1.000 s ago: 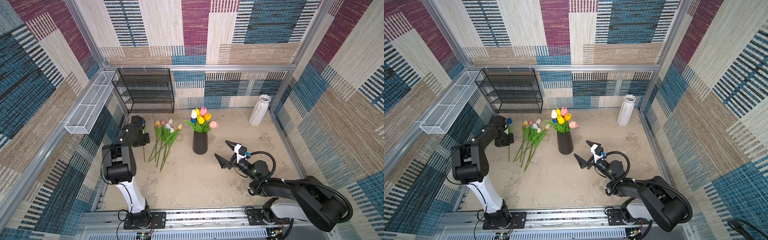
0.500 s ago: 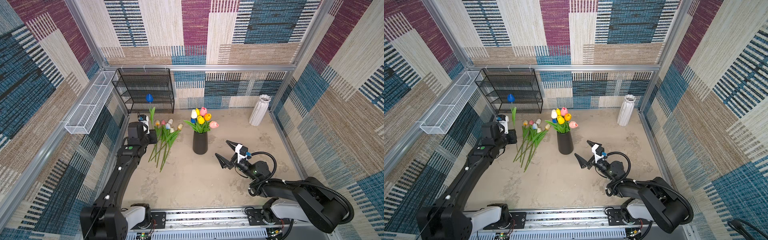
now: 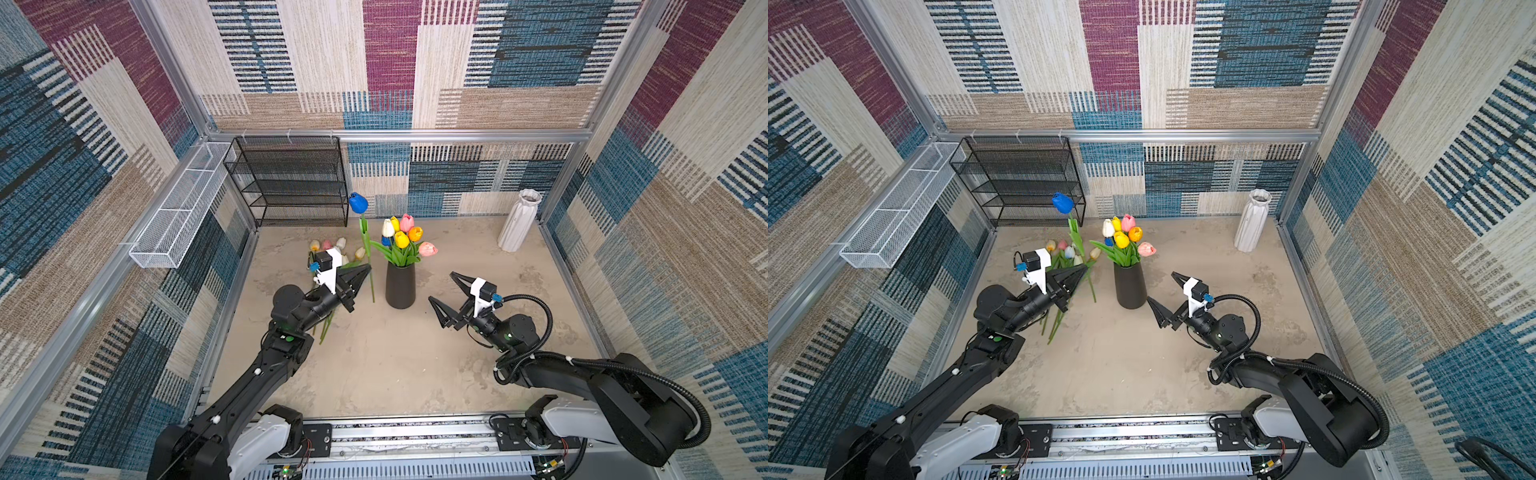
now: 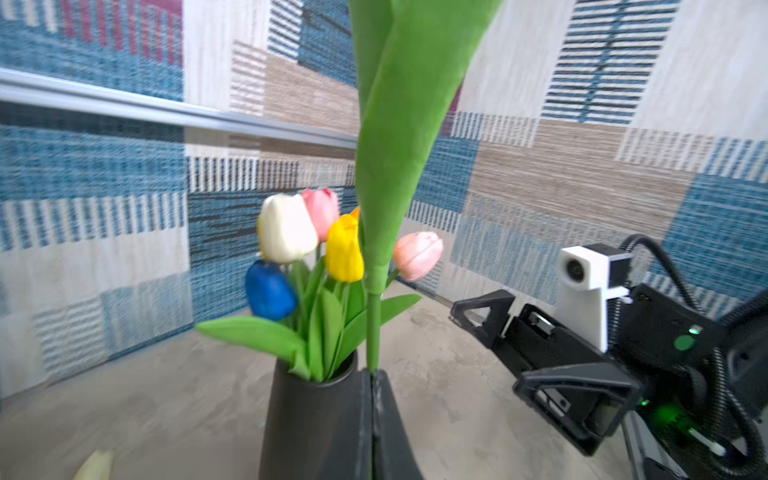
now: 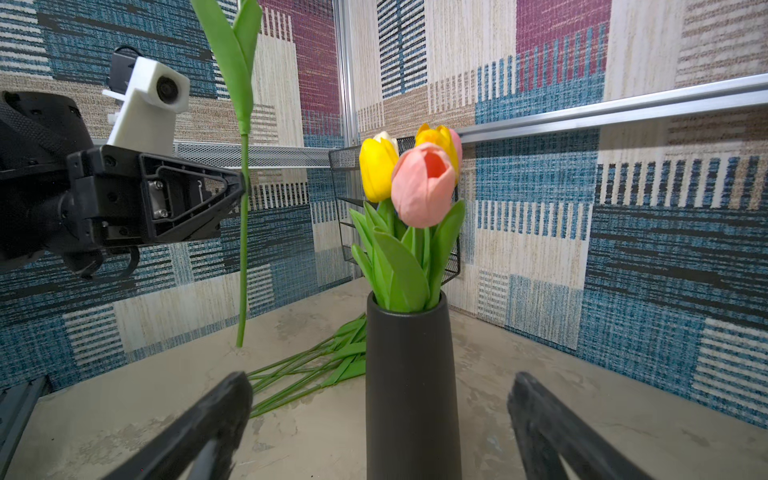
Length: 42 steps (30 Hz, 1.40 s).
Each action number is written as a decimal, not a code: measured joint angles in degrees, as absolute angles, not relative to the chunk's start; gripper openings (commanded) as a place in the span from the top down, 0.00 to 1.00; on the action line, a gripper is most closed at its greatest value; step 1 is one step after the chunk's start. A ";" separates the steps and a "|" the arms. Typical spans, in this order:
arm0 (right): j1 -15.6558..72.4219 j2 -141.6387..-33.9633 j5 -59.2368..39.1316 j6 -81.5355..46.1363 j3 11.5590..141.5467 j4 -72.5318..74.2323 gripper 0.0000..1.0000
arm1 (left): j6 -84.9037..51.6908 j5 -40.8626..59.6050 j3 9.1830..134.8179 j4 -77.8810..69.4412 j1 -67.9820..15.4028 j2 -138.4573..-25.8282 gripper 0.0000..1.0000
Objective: Arrange the flowers into the vase
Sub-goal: 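Lift the blue tulip with the left gripper and carry it over the vase, then lower the blue tulip into the dark grey vase with the left gripper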
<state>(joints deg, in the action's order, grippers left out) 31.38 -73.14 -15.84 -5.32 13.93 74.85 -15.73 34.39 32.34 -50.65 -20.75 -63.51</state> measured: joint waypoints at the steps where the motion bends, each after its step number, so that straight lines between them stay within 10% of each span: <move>1: 31.38 -73.17 -15.84 -5.32 13.41 75.13 0.00 | -16.45 35.46 32.97 -53.41 -21.43 -65.56 1.00; 21: 31.38 -71.79 -15.35 -4.43 10.46 77.78 0.00 | -7.38 33.15 52.36 -59.02 -26.00 -88.16 1.00; 42: 31.38 -71.70 -15.40 -4.19 10.24 78.35 0.00 | -4.36 30.28 48.66 -55.40 -26.68 -88.07 1.00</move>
